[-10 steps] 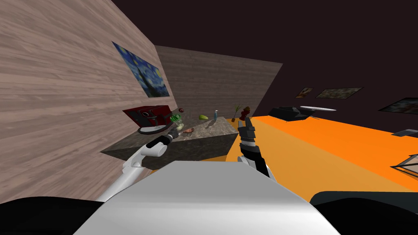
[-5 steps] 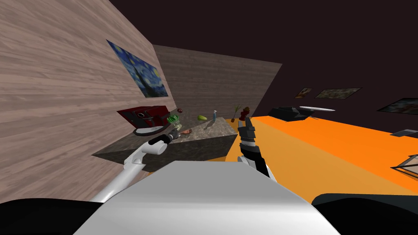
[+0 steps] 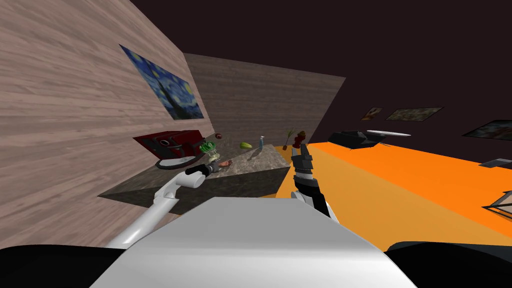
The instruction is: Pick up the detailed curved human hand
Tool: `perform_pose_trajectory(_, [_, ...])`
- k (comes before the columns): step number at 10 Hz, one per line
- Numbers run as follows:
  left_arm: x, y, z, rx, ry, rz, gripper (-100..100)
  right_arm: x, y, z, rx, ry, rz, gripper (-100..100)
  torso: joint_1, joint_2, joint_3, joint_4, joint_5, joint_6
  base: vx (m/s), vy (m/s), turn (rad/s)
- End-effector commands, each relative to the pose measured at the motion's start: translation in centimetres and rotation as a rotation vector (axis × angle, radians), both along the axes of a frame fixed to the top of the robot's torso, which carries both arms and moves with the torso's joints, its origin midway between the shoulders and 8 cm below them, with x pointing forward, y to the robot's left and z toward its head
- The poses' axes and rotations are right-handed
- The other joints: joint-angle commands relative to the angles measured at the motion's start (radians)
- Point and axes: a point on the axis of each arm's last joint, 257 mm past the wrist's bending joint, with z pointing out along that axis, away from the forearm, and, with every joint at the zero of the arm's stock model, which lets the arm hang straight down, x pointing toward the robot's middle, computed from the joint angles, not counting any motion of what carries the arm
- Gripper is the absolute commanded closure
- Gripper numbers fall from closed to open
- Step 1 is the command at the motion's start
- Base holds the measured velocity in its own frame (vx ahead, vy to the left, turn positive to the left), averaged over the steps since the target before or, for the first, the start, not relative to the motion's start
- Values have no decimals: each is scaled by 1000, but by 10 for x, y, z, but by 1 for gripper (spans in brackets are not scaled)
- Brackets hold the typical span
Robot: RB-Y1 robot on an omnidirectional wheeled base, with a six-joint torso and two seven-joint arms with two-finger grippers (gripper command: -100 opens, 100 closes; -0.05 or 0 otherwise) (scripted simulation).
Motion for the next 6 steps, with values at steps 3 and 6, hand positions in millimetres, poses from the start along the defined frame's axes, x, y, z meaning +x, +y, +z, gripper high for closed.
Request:
perform_pose_trajectory(3, [-11, 0, -23, -13, 112, 7, -100, 0, 0, 0, 0, 0, 0, 0, 0, 0, 0, 0, 0, 0, 65, -46, -8])
perform_pose_trajectory(6, [-22, -3, -40, -21, 188, 10, -100, 0, 0, 0, 0, 0, 0, 0, 0, 0, 0, 0, 0, 0, 70, -41, -5])
